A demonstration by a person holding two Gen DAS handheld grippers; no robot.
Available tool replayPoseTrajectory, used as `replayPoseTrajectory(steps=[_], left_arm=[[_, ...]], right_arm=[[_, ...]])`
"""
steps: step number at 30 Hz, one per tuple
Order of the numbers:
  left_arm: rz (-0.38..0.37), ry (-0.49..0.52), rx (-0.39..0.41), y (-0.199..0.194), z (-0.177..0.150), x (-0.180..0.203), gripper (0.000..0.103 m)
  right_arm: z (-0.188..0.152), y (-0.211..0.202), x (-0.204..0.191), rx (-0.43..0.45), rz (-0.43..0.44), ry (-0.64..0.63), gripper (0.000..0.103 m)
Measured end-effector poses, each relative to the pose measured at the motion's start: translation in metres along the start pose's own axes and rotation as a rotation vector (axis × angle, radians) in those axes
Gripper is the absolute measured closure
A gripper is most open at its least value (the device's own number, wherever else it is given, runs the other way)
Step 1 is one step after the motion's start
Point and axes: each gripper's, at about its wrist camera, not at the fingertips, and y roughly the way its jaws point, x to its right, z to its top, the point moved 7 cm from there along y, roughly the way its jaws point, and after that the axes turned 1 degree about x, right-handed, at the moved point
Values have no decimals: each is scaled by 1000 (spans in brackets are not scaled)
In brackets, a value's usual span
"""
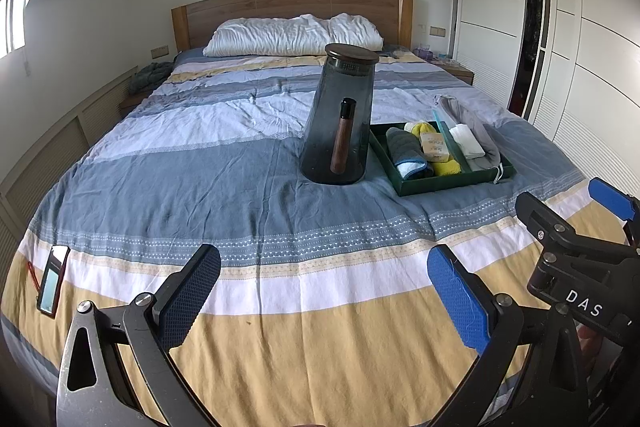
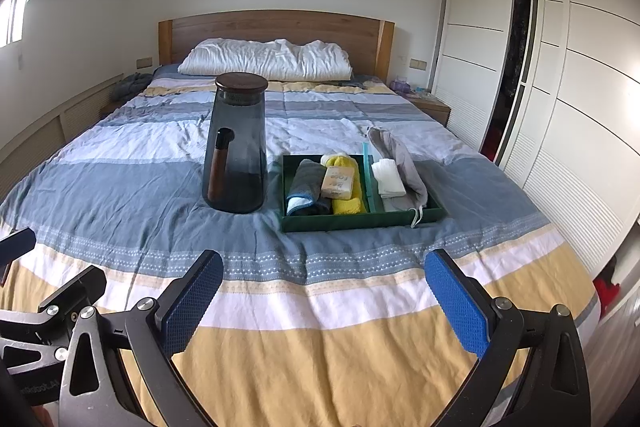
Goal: Organize soft objects
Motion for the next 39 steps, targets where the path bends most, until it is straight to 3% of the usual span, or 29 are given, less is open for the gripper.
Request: replayPoseTrajectory(steps=[39], left_arm=[[-6,-7,-3,-4,0,2,2]], right_arm=[[-1,-1,3,-3,2,2,0]])
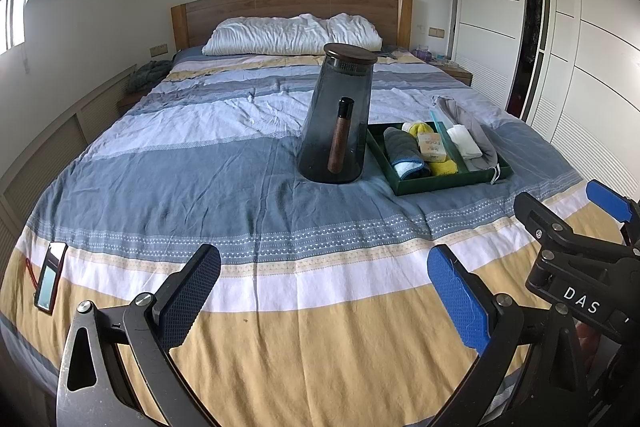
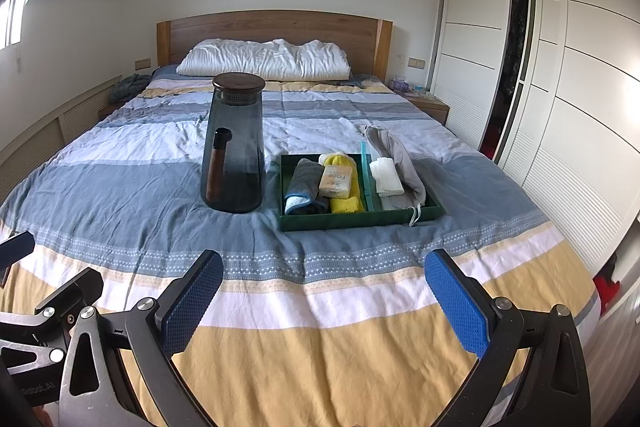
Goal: Organize soft objects
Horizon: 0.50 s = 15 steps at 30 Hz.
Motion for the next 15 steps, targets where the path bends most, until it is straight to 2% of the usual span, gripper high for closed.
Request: replayPoseTrajectory(steps=[15], left_arm=[[-1,-2,1,0,0,0,2]], right_arm=[[1,-1,1,2,1,-1,0]])
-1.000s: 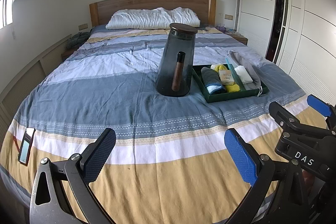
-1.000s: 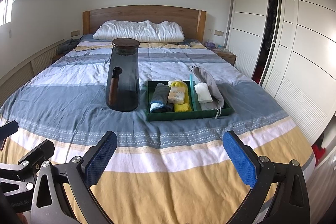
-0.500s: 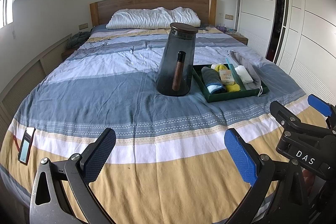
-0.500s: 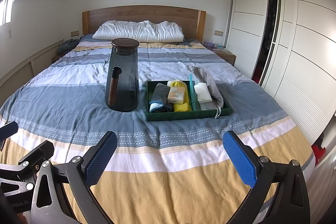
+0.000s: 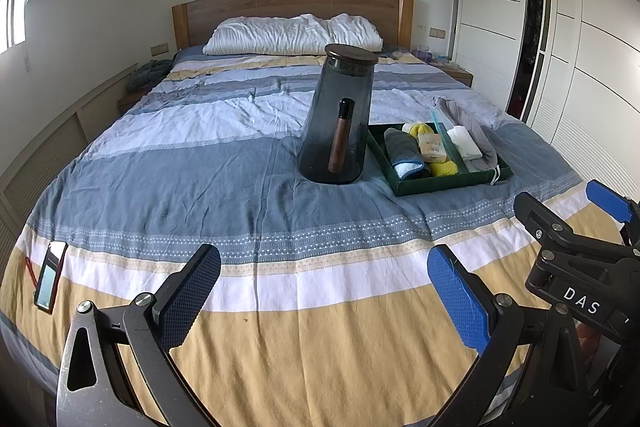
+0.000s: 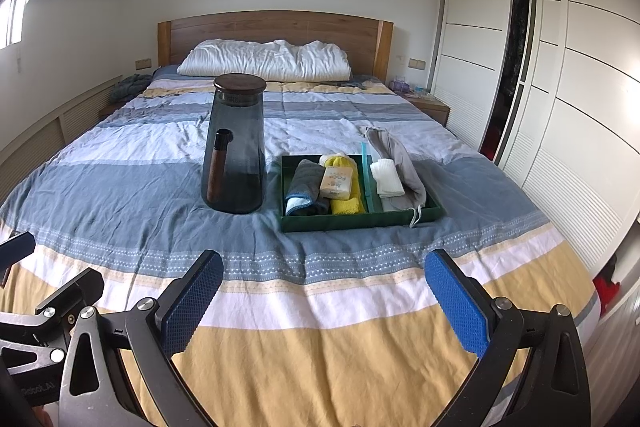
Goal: Organize soft objects
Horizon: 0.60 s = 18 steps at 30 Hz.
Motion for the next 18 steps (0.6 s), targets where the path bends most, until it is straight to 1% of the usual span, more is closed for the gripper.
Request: replayPoseTrajectory(steps=[18], left_arm=[[-2,-4,-2,0,0,1,2]], right_arm=[[3,1,2,0,2,-8,0]])
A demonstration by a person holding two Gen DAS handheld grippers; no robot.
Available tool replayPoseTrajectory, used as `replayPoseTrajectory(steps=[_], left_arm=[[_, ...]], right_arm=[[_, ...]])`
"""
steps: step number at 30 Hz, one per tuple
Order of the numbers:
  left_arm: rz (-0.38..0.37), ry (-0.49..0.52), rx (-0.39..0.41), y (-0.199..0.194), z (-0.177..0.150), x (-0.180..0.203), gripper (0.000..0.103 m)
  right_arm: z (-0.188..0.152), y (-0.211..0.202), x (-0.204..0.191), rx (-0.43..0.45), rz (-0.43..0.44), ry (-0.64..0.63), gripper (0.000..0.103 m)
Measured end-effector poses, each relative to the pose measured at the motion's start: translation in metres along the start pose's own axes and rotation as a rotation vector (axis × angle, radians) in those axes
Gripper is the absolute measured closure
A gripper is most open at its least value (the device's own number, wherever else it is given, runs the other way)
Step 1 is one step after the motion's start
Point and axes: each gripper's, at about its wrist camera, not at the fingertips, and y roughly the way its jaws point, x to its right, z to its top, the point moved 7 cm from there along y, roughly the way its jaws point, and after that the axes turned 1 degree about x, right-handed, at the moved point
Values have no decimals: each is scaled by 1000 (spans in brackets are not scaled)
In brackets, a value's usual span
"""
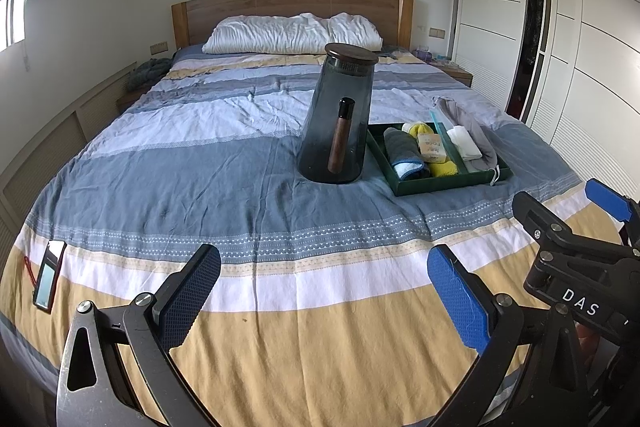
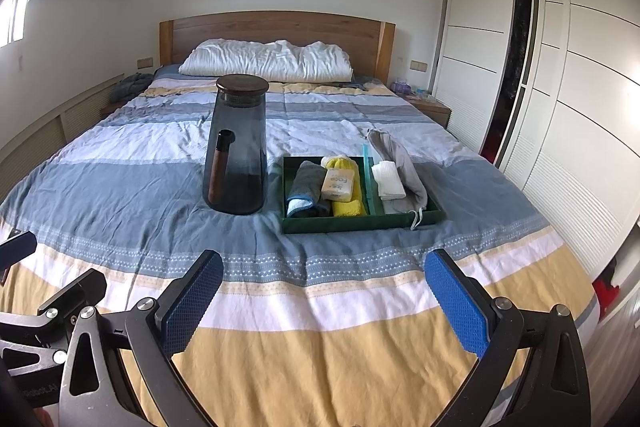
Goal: Organize soft objects
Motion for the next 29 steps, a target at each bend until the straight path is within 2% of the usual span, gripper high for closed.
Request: replayPoseTrajectory(steps=[29], left_arm=[[6,-3,3,1,0,0,2]], right_arm=[[0,1,0,3,0,-3,0]])
